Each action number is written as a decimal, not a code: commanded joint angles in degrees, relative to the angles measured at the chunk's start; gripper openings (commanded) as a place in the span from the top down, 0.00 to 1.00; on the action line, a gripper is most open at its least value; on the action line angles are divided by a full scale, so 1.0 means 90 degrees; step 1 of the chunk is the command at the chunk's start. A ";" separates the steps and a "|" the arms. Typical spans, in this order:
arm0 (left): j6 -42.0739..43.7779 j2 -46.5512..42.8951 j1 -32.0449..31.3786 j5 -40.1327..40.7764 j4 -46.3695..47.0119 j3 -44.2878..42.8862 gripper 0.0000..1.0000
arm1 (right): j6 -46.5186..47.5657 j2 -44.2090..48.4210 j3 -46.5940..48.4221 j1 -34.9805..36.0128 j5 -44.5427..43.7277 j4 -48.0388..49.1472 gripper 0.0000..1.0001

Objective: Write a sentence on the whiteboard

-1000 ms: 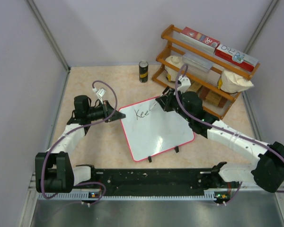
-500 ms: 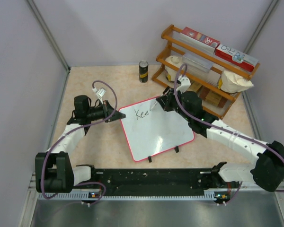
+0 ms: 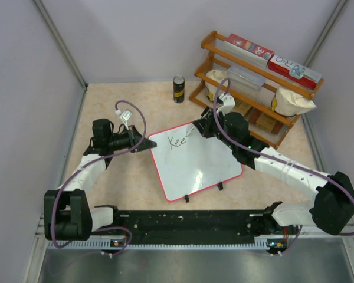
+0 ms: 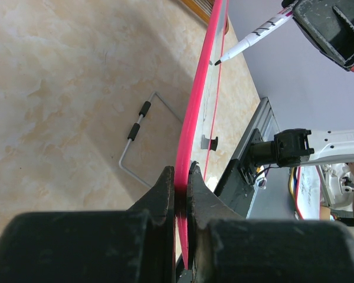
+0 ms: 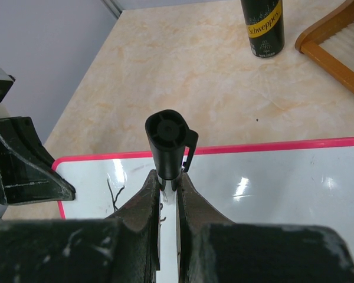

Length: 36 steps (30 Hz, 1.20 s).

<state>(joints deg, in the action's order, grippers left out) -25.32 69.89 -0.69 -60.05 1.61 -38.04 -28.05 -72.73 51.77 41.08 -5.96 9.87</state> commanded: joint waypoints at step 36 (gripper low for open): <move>0.0743 0.0037 -0.0129 0.0745 -0.0325 0.0028 1.00 | 0.0061 0.0532 -0.0665 -0.0053 0.0457 -0.0042 1.00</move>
<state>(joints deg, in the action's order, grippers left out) -25.34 69.89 -0.86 -59.55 1.23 -38.04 -28.14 -69.91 45.65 41.08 -1.39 9.61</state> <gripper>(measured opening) 0.056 0.055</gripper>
